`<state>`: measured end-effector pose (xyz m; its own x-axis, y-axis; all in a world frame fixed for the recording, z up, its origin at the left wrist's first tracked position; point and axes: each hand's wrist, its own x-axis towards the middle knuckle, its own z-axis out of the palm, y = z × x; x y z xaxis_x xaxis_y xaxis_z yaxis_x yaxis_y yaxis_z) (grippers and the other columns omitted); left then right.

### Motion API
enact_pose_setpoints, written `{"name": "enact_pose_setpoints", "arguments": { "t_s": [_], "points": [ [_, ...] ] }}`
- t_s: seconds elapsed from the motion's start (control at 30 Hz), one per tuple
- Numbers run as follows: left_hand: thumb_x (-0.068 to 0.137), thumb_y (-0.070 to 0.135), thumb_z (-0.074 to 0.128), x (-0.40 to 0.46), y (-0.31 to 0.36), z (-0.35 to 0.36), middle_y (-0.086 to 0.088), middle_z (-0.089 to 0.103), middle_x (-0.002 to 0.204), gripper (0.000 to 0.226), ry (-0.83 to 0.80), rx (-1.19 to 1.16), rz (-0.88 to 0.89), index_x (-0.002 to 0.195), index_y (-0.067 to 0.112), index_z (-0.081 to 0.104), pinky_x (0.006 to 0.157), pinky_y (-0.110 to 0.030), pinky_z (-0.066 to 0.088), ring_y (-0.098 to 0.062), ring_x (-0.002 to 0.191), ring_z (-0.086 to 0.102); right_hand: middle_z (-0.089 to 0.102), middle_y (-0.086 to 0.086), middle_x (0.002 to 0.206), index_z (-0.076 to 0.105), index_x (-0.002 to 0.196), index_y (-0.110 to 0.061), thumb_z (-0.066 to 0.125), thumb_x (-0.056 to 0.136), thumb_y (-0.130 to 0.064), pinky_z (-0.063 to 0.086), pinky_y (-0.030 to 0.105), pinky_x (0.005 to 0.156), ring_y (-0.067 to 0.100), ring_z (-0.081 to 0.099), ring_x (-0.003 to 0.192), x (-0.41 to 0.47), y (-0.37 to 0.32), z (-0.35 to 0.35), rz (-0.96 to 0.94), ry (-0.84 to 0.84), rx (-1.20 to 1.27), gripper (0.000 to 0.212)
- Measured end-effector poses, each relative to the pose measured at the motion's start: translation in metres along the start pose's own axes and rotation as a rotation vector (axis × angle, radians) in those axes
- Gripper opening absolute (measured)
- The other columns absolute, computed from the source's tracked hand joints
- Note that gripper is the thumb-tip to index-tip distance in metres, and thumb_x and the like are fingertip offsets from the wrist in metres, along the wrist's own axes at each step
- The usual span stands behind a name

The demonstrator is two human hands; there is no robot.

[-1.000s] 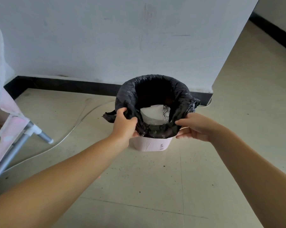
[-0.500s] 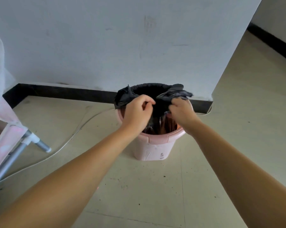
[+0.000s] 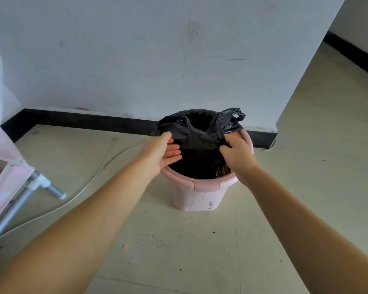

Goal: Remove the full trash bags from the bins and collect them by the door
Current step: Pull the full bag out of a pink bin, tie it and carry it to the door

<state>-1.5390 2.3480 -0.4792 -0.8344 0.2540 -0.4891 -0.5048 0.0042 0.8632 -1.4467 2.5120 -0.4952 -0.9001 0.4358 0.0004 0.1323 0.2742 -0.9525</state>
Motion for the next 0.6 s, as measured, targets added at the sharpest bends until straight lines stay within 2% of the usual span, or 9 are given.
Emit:
{"name": "enact_pose_setpoints", "arguments": {
  "t_s": [0.03, 0.1, 0.17, 0.23, 0.33, 0.4, 0.47, 0.53, 0.6],
  "points": [
    [0.092, 0.033, 0.055, 0.008, -0.001, -0.003, -0.015, 0.060, 0.091, 0.028, -0.051, -0.035, -0.102, 0.099, 0.006, 0.052, 0.062, -0.035, 0.055, -0.027, 0.081, 0.063, 0.061, -0.026, 0.054, 0.064, 0.068, -0.027, 0.037, 0.083, 0.008, 0.044, 0.006, 0.051, -0.010, 0.054, 0.052, 0.001, 0.001, -0.001, 0.008, -0.014, 0.033, 0.047],
    [0.089, 0.039, 0.060, 0.026, 0.002, 0.000, -0.013, 0.062, 0.105, 0.032, -0.073, -0.172, -0.139, 0.106, 0.012, 0.055, 0.068, -0.038, 0.054, -0.029, 0.092, 0.063, 0.061, -0.032, 0.058, 0.067, 0.064, -0.027, 0.038, 0.083, 0.010, 0.047, 0.005, 0.053, -0.013, 0.055, 0.056, 0.001, 0.000, -0.003, 0.011, -0.043, 0.061, 0.051],
    [0.091, 0.025, 0.059, 0.037, 0.012, 0.009, -0.012, 0.063, 0.116, 0.030, -0.017, -0.347, -0.119, 0.118, 0.011, 0.056, 0.061, -0.038, 0.054, -0.028, 0.096, 0.064, 0.064, -0.023, 0.062, 0.068, 0.055, -0.029, 0.038, 0.082, 0.011, 0.045, 0.005, 0.051, -0.012, 0.055, 0.054, 0.000, 0.001, -0.006, 0.018, -0.067, 0.067, 0.056],
    [0.092, 0.004, 0.050, 0.042, 0.020, 0.018, -0.014, 0.063, 0.113, 0.033, 0.074, -0.356, -0.060, 0.125, 0.006, 0.053, 0.055, -0.035, 0.055, -0.028, 0.092, 0.064, 0.060, -0.011, 0.065, 0.065, 0.049, -0.029, 0.039, 0.081, 0.011, 0.044, 0.006, 0.052, -0.010, 0.054, 0.054, -0.001, 0.001, -0.009, 0.013, -0.050, 0.029, 0.058],
    [0.088, 0.002, 0.036, 0.045, 0.018, 0.029, -0.008, 0.063, 0.099, 0.036, 0.170, 0.111, 0.254, 0.113, 0.014, 0.059, 0.072, -0.033, 0.052, -0.026, 0.088, 0.060, 0.053, -0.008, 0.074, 0.063, 0.053, -0.027, 0.038, 0.082, 0.010, 0.044, 0.016, 0.050, 0.010, 0.052, 0.062, 0.005, 0.002, -0.014, 0.067, 0.006, 0.016, 0.053],
    [0.085, 0.011, 0.033, 0.037, 0.014, 0.030, -0.003, 0.061, 0.082, 0.027, 0.173, 0.576, 0.522, 0.085, 0.020, 0.058, 0.066, -0.030, 0.043, -0.022, 0.074, 0.055, 0.063, -0.001, 0.083, 0.068, 0.073, -0.022, 0.036, 0.084, 0.012, 0.053, 0.017, 0.054, 0.013, 0.062, 0.076, 0.011, -0.002, -0.013, 0.147, 0.033, 0.154, 0.047],
    [0.083, 0.009, 0.035, 0.024, 0.009, 0.031, 0.003, 0.053, 0.067, 0.025, 0.108, 0.830, 0.682, 0.062, 0.019, 0.043, 0.057, -0.022, 0.035, -0.018, 0.063, 0.050, 0.069, 0.005, 0.092, 0.069, 0.089, -0.014, 0.035, 0.085, 0.014, 0.058, 0.023, 0.062, 0.019, 0.066, 0.090, 0.017, -0.009, -0.007, 0.204, 0.007, 0.329, 0.044],
    [0.083, 0.003, 0.039, 0.014, 0.000, 0.035, -0.004, 0.055, 0.078, 0.031, -0.049, 0.918, 0.751, 0.058, 0.021, 0.039, 0.061, -0.019, 0.029, -0.021, 0.075, 0.054, 0.070, 0.009, 0.092, 0.067, 0.095, -0.013, 0.035, 0.086, 0.013, 0.059, 0.032, 0.074, 0.022, 0.066, 0.088, 0.019, -0.017, 0.003, 0.205, -0.045, 0.370, 0.043],
    [0.085, 0.012, 0.049, 0.006, -0.011, 0.039, -0.007, 0.048, 0.099, 0.008, -0.232, 0.976, 0.672, 0.079, 0.015, 0.053, 0.072, -0.019, 0.030, -0.024, 0.091, 0.050, 0.069, 0.012, 0.092, 0.067, 0.094, -0.016, 0.036, 0.084, 0.011, 0.054, 0.040, 0.085, 0.025, 0.064, 0.088, 0.020, -0.021, 0.012, 0.154, -0.079, 0.255, 0.042]
  ]
}}
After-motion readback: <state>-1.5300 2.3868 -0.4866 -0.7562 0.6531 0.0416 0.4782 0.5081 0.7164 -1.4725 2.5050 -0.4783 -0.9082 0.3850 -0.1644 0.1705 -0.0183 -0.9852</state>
